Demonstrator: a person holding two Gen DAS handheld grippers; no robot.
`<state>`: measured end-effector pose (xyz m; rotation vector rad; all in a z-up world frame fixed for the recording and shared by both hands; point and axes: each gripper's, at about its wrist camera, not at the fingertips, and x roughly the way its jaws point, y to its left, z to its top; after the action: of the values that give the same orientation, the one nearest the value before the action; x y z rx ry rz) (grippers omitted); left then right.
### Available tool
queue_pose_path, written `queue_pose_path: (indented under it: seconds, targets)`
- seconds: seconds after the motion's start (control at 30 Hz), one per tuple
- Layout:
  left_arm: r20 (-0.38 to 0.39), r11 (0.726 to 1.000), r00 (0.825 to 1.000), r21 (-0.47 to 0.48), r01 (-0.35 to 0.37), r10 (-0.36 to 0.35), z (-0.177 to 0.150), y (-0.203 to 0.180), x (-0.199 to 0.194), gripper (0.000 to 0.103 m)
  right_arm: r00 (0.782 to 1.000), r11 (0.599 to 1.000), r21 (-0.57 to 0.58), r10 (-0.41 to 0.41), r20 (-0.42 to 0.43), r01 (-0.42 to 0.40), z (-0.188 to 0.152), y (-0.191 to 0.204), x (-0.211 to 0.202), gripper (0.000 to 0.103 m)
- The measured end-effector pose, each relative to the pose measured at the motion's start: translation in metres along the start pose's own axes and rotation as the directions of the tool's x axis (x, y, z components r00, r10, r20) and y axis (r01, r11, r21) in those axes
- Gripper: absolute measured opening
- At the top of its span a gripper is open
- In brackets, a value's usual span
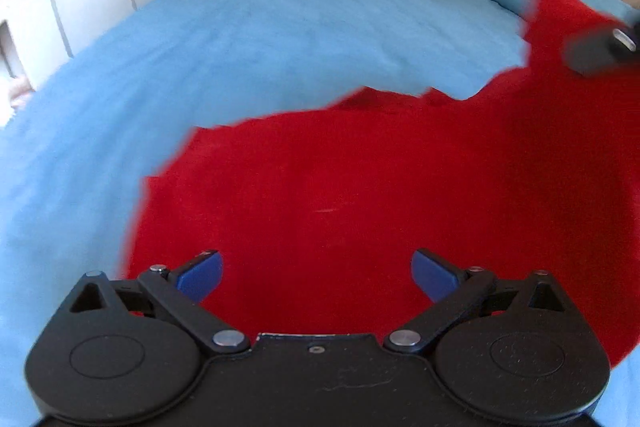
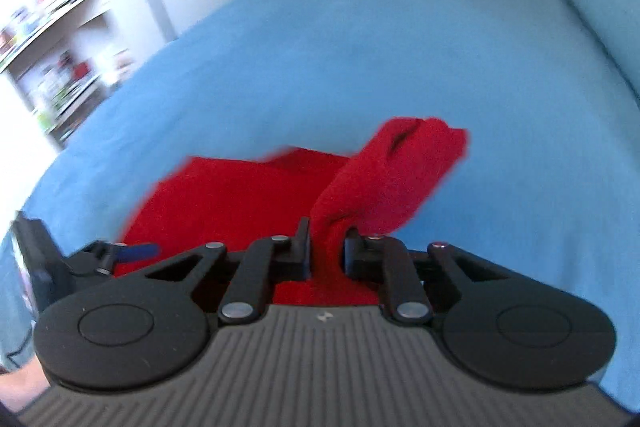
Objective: Fold small clothes
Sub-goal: 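Lift and fold the gripped sweater half over the other half with the right tool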
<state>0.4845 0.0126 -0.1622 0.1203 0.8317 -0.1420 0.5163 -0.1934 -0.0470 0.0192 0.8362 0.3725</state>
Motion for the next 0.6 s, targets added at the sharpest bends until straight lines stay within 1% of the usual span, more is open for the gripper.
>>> queue_pose_path:
  seconds: [0.07, 0.1, 0.2, 0.3, 0.33, 0.37, 0.4, 0.43, 0.47, 0.53, 0.6]
  targets:
    - [0.005, 1.0, 1.0, -0.002, -0.017, 0.017, -0.004, 0.022, -0.013, 0.102, 0.999, 0.996, -0.088, 0.026, -0.023, -0.028, 0.014, 0.056, 0.026, 0.029]
    - [0.007, 1.0, 1.0, -0.013, -0.017, 0.017, -0.009, 0.035, -0.019, 0.102, 0.998, 0.993, -0.111, 0.044, -0.038, -0.048, 0.016, 0.08, 0.043, 0.029]
    - [-0.007, 0.999, 1.0, -0.044, -0.016, 0.016, -0.024, 0.067, -0.026, 0.102, 0.994, 0.987, -0.142, 0.069, -0.091, -0.081, 0.007, 0.14, 0.099, 0.029]
    - [-0.03, 0.998, 0.999, -0.062, -0.011, 0.009, -0.046, 0.091, -0.024, 0.102, 0.99, 0.981, -0.192, 0.009, -0.143, -0.037, -0.02, 0.172, 0.145, 0.029]
    - [-0.033, 0.998, 0.999, -0.067, 0.001, -0.004, -0.054, 0.097, -0.023, 0.102, 0.991, 0.978, -0.206, -0.01, -0.134, -0.018, -0.026, 0.177, 0.15, 0.032]
    - [-0.033, 0.997, 0.999, -0.07, 0.01, -0.012, -0.059, 0.101, -0.023, 0.102, 0.994, 0.975, -0.221, -0.021, -0.11, -0.003, -0.029, 0.18, 0.15, 0.037]
    - [-0.03, 0.997, 0.999, -0.074, 0.02, -0.022, -0.064, 0.106, -0.024, 0.102, 0.996, 0.971, -0.24, -0.01, -0.087, -0.011, -0.03, 0.18, 0.144, 0.042]
    - [-0.023, 0.996, 0.999, -0.08, 0.03, -0.032, -0.068, 0.11, -0.025, 0.102, 0.997, 0.967, -0.253, 0.015, -0.074, -0.034, -0.029, 0.181, 0.137, 0.057]
    - [-0.013, 0.995, 0.999, -0.088, 0.039, -0.04, -0.071, 0.113, -0.027, 0.102, 0.998, 0.962, -0.268, 0.048, -0.048, -0.059, -0.027, 0.179, 0.124, 0.067]
    - [0.006, 0.993, 0.999, -0.107, 0.047, -0.047, -0.07, 0.116, -0.031, 0.102, 0.993, 0.954, -0.284, 0.112, 0.031, -0.098, -0.019, 0.171, 0.088, 0.075]
    - [0.019, 0.99, 0.998, -0.128, 0.056, -0.054, -0.067, 0.118, -0.037, 0.102, 0.982, 0.956, -0.264, 0.16, 0.104, -0.128, -0.017, 0.155, 0.049, 0.086]
